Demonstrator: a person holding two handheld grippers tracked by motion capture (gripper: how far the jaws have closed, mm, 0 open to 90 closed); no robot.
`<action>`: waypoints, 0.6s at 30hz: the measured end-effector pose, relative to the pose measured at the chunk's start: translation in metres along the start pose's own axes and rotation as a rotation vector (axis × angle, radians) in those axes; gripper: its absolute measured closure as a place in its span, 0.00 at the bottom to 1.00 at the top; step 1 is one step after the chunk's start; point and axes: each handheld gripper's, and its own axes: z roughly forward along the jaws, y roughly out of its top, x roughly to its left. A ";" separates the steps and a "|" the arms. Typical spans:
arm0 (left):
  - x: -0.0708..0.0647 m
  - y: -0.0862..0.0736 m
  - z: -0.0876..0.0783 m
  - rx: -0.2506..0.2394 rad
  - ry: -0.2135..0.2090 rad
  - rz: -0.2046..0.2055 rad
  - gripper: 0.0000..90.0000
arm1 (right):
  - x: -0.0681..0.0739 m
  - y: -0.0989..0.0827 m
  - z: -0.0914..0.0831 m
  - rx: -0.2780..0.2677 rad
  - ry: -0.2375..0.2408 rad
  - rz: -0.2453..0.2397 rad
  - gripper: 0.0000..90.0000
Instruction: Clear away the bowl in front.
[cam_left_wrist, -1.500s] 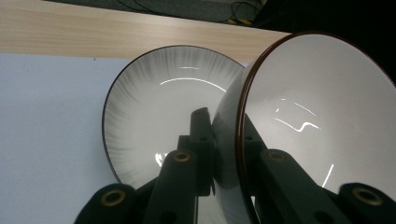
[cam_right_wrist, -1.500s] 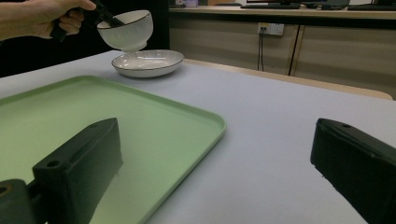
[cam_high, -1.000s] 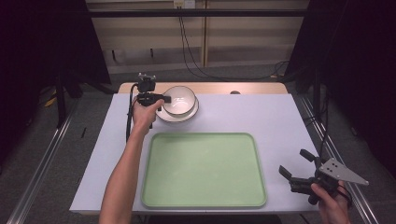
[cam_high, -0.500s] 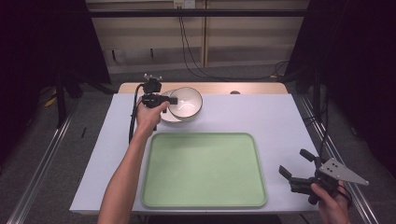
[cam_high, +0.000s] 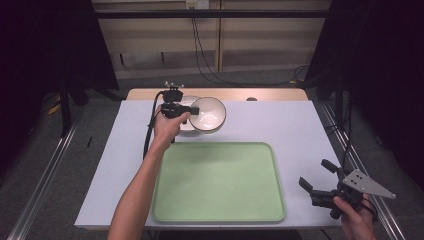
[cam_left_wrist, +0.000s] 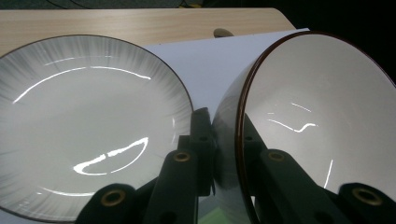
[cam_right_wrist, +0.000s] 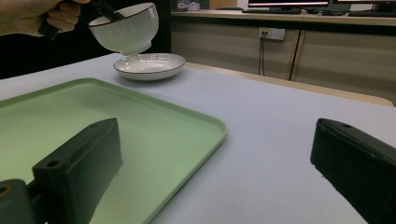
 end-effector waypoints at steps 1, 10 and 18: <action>-0.002 0.000 0.001 0.004 -0.006 0.004 0.91 | 0.000 0.000 0.000 -0.003 0.003 -0.009 0.02; -0.024 -0.002 0.013 0.032 -0.051 0.037 0.91 | 0.000 0.000 -0.001 -0.008 0.003 -0.008 0.02; -0.039 -0.004 0.020 0.048 -0.099 0.052 0.91 | 0.000 -0.001 0.000 -0.013 0.002 -0.016 0.02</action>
